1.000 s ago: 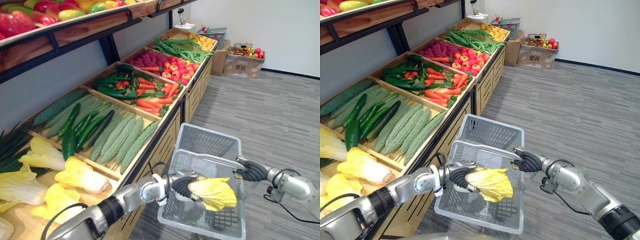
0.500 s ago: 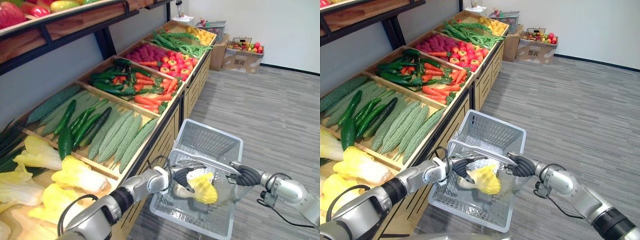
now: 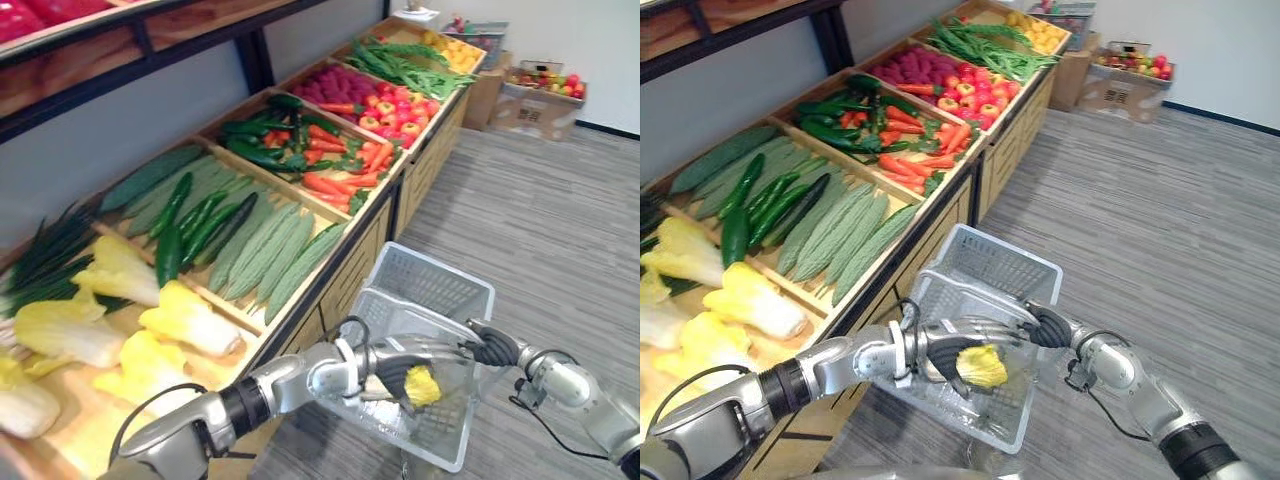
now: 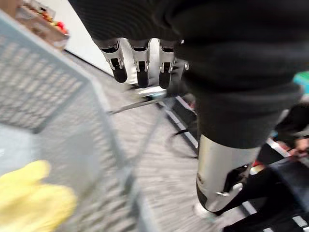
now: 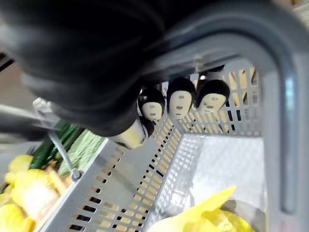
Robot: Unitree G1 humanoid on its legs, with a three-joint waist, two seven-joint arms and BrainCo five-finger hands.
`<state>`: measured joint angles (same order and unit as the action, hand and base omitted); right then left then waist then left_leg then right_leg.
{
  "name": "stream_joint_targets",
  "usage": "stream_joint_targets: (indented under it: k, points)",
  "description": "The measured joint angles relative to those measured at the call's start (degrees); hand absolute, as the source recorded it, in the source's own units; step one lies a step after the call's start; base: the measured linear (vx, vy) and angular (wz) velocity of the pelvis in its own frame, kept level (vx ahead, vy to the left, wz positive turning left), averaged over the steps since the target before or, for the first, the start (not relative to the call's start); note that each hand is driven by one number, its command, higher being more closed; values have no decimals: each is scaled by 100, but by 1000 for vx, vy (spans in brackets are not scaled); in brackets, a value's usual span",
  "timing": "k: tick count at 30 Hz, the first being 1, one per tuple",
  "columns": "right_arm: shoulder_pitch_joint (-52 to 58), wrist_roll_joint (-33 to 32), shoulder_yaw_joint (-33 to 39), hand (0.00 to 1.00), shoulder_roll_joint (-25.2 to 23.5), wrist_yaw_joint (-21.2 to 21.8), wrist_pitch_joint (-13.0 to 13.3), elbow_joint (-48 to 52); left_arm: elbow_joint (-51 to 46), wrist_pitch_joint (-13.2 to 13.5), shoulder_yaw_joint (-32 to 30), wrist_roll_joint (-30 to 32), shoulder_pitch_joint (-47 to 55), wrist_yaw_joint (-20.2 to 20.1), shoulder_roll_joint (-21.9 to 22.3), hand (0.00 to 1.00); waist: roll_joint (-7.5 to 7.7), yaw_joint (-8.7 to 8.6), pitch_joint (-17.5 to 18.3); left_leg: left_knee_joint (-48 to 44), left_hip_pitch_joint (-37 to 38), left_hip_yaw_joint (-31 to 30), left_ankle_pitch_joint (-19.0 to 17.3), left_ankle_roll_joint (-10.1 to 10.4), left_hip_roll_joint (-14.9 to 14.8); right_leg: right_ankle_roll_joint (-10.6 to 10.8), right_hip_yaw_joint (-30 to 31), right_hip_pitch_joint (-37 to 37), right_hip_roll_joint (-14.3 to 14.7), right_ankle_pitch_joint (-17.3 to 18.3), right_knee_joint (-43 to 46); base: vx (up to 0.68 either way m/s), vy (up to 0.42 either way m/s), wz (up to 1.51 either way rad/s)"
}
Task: Pick vegetable in the basket
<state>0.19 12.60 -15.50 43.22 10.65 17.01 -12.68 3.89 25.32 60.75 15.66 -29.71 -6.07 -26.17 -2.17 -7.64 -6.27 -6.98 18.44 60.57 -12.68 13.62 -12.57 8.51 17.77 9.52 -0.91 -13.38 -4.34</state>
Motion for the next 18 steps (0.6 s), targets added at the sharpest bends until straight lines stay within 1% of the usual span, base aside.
stream_joint_targets:
  k: [1,2,4,7,9,10,12,14,15,16,17,18]
  points:
    - [0,134,138,100,-230,-162,-153,-281,-282,124,18,-251,94,-4,139,0,0,24,-1,-3,-41,-130,7,-20,-9,-3,-118,-35,-57,17,1,-86,-58,61]
    - [-1,255,273,100,-446,-275,-296,-574,-460,189,43,-440,164,-11,237,0,2,49,-3,-4,-98,-292,17,-36,-29,-13,-272,-81,-119,57,5,-92,-65,63]
    - [9,371,515,100,-699,-456,-461,-955,-660,203,52,-665,287,-13,224,0,3,91,-3,-11,-190,-493,39,-70,-43,-35,-470,-90,-200,104,48,-105,-70,57]
    - [26,499,1062,100,-1010,-686,-584,-1536,-897,191,61,-980,417,-56,44,0,8,195,-6,-7,-397,-839,98,-158,-36,-43,-761,-89,-347,122,54,-113,-73,62]
    - [148,494,1756,100,-1276,-944,-708,-2119,-1363,165,-177,-1145,781,-58,-220,0,16,339,-11,4,-654,-1304,184,-253,-39,-56,-1168,-121,-506,154,48,-84,-71,88]
    - [156,487,1816,100,-1305,-981,-716,-2203,-1419,160,-216,-1224,840,-60,-246,0,17,342,-12,8,-683,-1373,198,-260,-39,-53,-1231,-136,-528,169,46,-43,-51,97]
    - [297,467,2327,100,-1528,-1137,-822,-2621,-1713,153,-643,-1558,1247,-55,-423,0,39,365,-24,116,-854,-1896,325,-325,-12,-54,-1719,-292,-678,241,41,-39,-55,116]
    - [444,388,2695,100,-1713,-1258,-845,-3104,-1994,143,-1456,-1765,1787,-33,-549,0,72,453,-14,210,-1031,-2425,445,-390,32,-41,-2177,-425,-807,316,39,-27,-47,123]
    - [517,263,2904,100,-1812,-1309,-848,-3434,-2140,126,-2104,-1796,2166,32,-551,0,89,490,-9,287,-1147,-2737,526,-436,82,-36,-2440,-493,-875,346,20,-20,-44,106]
    - [528,208,2991,100,-1852,-1317,-851,-3597,-2206,101,-2417,-1827,2330,82,-541,0,97,494,-7,324,-1208,-2889,567,-451,109,-29,-2577,-518,-909,362,14,-21,-47,136]
    - [568,76,3258,100,-1978,-1344,-860,-4014,-2313,65,-3150,-1965,2697,224,-531,0,117,539,0,427,-1351,-3249,689,-505,180,-14,-2897,-598,-995,384,-11,-13,-32,103]
    - [576,8,3333,100,-2020,-1360,-880,-4162,-2346,57,-3434,-1980,2818,277,-521,0,126,610,0,480,-1391,-3339,733,-514,205,-12,-3004,-615,-1019,385,-18,-11,-18,103]
